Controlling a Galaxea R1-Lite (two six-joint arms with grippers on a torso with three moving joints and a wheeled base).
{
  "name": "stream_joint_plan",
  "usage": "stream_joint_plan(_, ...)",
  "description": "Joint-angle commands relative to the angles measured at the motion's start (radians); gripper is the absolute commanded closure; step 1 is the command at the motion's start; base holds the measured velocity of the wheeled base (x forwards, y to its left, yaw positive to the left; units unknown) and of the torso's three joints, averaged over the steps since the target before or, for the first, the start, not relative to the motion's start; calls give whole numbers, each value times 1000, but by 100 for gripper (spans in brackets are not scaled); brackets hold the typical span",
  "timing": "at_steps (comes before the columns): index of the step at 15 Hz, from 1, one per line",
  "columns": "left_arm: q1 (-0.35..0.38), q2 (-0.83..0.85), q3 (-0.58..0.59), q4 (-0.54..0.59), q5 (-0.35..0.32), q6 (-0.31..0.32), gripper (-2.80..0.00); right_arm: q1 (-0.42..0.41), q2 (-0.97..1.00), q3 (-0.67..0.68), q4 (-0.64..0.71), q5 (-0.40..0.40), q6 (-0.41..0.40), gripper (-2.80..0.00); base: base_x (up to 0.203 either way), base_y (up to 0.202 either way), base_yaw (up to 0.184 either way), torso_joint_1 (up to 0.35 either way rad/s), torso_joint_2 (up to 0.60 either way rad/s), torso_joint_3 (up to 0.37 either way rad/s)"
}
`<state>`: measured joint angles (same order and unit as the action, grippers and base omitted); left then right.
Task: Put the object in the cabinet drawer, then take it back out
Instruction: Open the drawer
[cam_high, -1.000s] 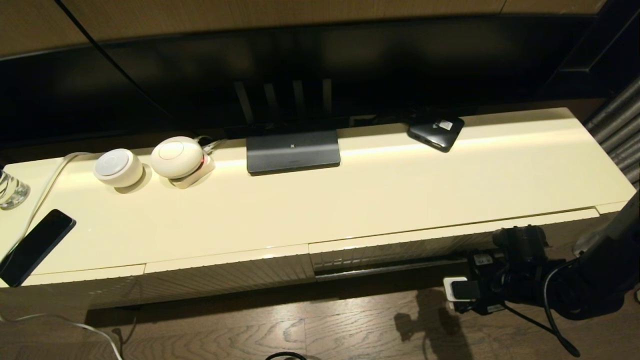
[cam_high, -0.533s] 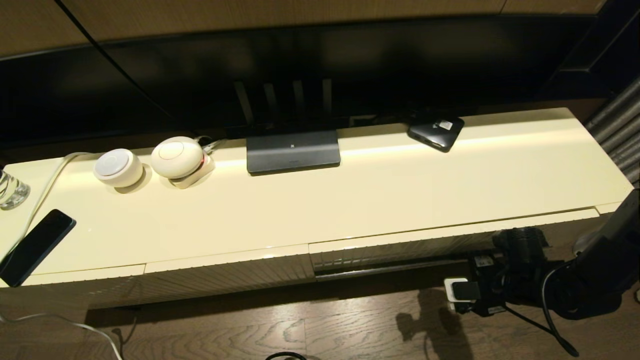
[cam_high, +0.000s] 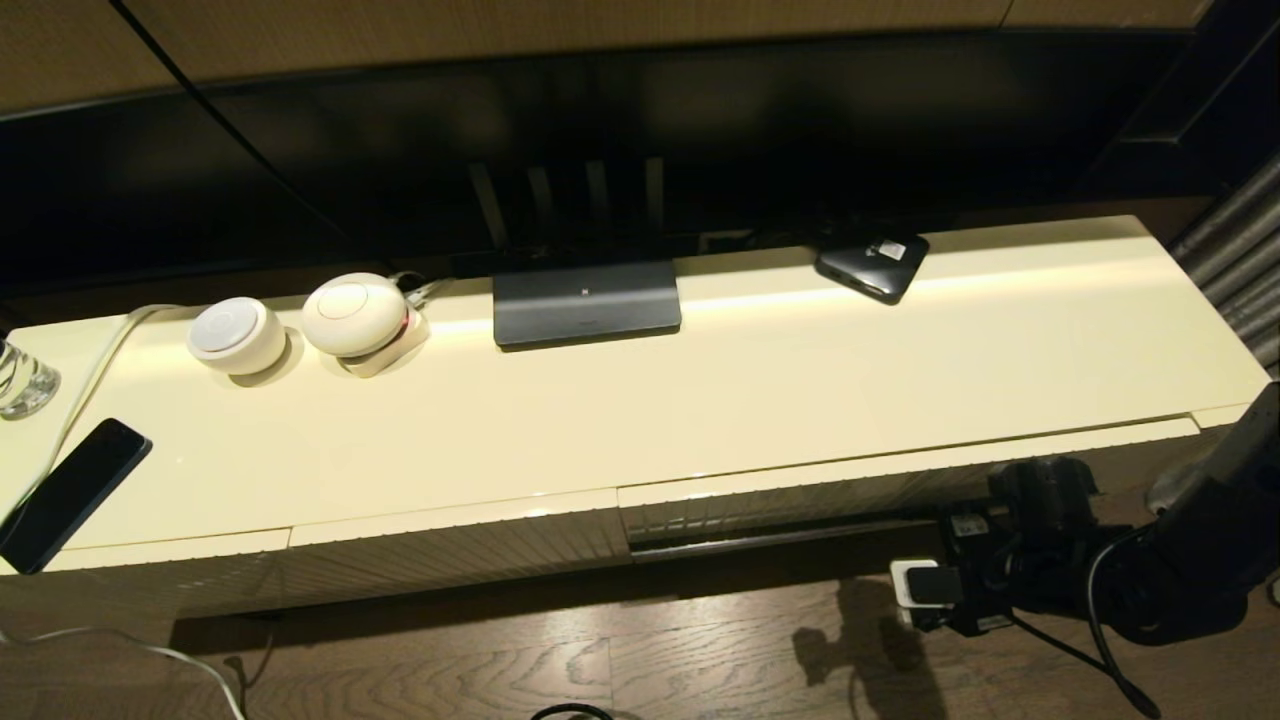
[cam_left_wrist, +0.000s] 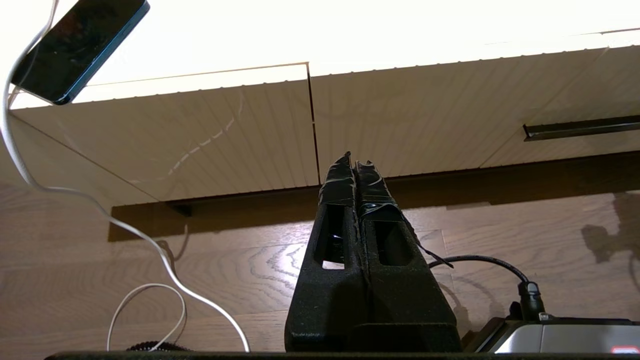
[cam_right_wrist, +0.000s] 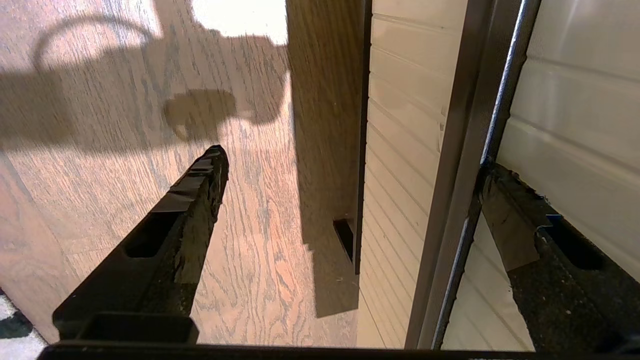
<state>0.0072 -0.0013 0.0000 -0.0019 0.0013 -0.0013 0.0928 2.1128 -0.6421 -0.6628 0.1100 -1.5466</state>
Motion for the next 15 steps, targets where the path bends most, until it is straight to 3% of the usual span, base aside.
stream_joint_plan(1,0,1,3,2,0,0,0,1,-6,7,2,2,-9,-280,0,0,0,0,0,0)
stream_joint_plan(15,0,1,3,0,0,0,0,14,-49,174,-29,1,-17,-280,0,0,0,0,0,0)
